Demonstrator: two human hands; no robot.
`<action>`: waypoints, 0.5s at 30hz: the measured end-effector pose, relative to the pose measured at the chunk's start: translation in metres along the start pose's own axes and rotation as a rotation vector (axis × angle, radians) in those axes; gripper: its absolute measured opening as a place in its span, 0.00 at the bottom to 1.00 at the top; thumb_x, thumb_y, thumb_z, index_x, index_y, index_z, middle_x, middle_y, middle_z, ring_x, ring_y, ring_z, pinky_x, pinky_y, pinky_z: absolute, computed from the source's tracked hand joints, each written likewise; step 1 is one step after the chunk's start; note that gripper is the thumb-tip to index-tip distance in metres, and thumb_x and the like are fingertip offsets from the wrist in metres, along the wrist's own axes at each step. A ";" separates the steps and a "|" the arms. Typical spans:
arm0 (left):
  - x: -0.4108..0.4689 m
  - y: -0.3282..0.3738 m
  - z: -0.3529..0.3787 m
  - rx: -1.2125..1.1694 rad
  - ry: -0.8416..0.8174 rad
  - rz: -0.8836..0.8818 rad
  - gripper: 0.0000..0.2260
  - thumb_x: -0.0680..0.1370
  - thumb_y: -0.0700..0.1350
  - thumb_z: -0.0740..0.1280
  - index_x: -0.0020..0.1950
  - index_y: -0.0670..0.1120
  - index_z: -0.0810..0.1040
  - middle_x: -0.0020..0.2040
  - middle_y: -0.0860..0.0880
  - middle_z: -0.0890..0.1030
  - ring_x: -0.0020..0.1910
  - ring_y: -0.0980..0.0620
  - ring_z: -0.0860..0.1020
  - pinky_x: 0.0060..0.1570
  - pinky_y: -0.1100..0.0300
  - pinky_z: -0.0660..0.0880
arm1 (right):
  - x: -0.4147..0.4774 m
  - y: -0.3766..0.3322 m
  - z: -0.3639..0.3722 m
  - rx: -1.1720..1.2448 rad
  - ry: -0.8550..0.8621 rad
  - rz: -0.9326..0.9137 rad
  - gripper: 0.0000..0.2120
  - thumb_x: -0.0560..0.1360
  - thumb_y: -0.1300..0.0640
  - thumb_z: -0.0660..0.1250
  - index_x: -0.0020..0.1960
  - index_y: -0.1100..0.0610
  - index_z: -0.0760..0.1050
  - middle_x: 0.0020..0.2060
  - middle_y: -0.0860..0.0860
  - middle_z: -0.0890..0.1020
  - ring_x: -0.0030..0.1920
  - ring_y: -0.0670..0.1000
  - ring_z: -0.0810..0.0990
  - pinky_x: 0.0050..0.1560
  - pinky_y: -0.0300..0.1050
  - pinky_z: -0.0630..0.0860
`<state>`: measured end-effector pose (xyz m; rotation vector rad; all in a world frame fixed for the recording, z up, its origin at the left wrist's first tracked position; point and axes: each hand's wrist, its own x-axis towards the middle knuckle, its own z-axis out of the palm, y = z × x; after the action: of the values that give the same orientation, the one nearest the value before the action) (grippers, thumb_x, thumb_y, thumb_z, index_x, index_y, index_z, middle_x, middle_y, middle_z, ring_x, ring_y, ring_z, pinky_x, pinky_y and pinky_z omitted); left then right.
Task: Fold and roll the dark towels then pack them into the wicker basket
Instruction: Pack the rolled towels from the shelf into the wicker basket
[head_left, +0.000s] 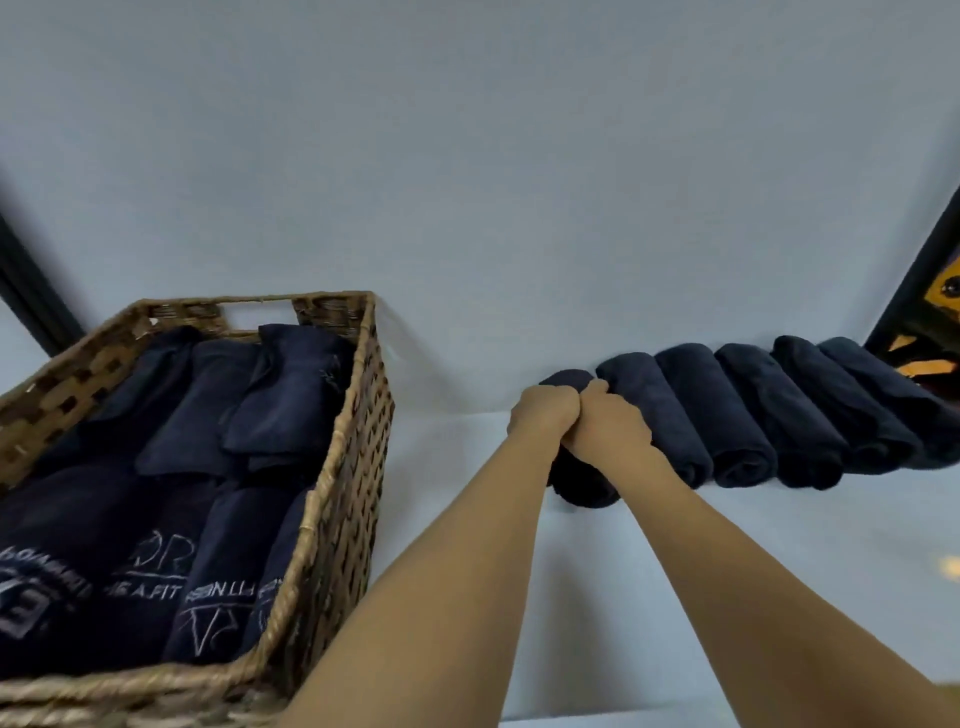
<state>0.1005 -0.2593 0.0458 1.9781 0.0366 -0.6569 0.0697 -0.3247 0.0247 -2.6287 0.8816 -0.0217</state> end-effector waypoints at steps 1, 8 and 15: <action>-0.009 0.005 -0.006 0.060 0.011 0.032 0.17 0.77 0.46 0.61 0.64 0.40 0.74 0.57 0.40 0.80 0.55 0.41 0.79 0.58 0.48 0.77 | -0.005 -0.004 -0.009 0.077 0.001 -0.023 0.28 0.77 0.51 0.63 0.70 0.64 0.60 0.56 0.61 0.79 0.54 0.60 0.79 0.44 0.50 0.73; -0.103 0.057 -0.122 0.214 0.157 0.388 0.20 0.80 0.53 0.62 0.65 0.40 0.72 0.57 0.39 0.80 0.52 0.39 0.80 0.52 0.46 0.79 | -0.092 -0.074 -0.096 0.616 0.126 -0.365 0.24 0.67 0.42 0.69 0.55 0.58 0.74 0.45 0.54 0.82 0.45 0.55 0.81 0.40 0.50 0.75; -0.186 0.002 -0.265 0.339 0.264 0.269 0.22 0.77 0.59 0.67 0.55 0.40 0.75 0.39 0.43 0.79 0.29 0.47 0.79 0.26 0.56 0.76 | -0.167 -0.186 -0.069 0.698 -0.092 -0.606 0.48 0.57 0.36 0.75 0.73 0.48 0.62 0.65 0.52 0.69 0.59 0.54 0.74 0.50 0.51 0.80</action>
<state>0.0562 0.0072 0.2239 2.3314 -0.1891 -0.2344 0.0340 -0.1131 0.1698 -2.0971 -0.0092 -0.3019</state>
